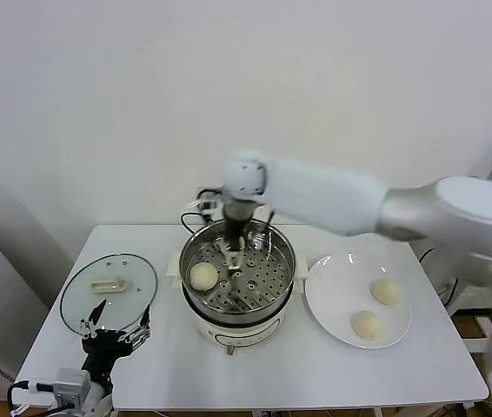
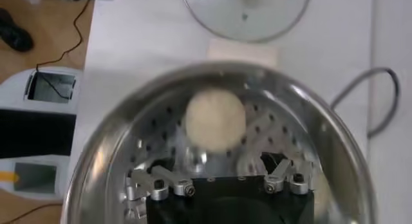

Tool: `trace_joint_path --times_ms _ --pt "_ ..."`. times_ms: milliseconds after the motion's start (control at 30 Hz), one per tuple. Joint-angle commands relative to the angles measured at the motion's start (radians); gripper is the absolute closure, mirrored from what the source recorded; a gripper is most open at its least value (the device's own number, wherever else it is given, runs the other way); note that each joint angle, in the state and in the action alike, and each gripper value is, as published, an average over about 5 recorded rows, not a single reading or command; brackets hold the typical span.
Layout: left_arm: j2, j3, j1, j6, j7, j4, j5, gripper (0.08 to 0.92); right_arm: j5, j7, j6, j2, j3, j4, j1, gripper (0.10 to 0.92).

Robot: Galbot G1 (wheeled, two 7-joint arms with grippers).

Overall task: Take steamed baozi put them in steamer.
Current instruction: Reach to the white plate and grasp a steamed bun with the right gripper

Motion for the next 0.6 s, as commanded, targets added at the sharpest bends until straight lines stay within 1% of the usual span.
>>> trace_joint_path --times_ms 33,167,233,300,400,500,533,600 --pt "-0.01 -0.001 0.006 0.015 0.006 0.0 -0.02 0.177 -0.01 -0.134 0.22 -0.471 -0.113 0.207 0.297 0.203" --pt "-0.009 -0.002 0.012 0.028 0.012 -0.009 -0.022 0.177 -0.072 -0.187 0.32 -0.647 -0.157 0.256 0.33 0.203" --pt "-0.011 0.0 0.015 0.035 0.015 -0.014 -0.018 0.177 -0.125 -0.214 0.384 -0.712 -0.145 0.277 0.29 0.203" --pt "-0.013 0.002 0.021 0.039 0.017 -0.016 -0.013 0.177 -0.192 -0.229 0.44 -0.753 -0.079 0.292 0.185 0.203" --pt "-0.014 0.003 0.032 0.041 0.02 -0.015 -0.01 0.177 -0.279 -0.247 0.545 -0.778 0.128 0.281 -0.059 0.203" --pt "-0.016 0.002 0.043 0.042 0.021 -0.012 -0.011 0.177 -0.333 -0.261 0.666 -0.762 0.296 0.236 -0.279 0.203" --pt "-0.017 0.001 0.048 0.042 0.021 -0.011 -0.011 0.177 -0.356 -0.261 0.692 -0.754 0.324 0.223 -0.337 0.203" --pt "-0.02 0.0 0.056 0.042 0.02 -0.008 -0.008 0.177 -0.404 -0.245 0.694 -0.744 0.344 0.217 -0.408 0.203"
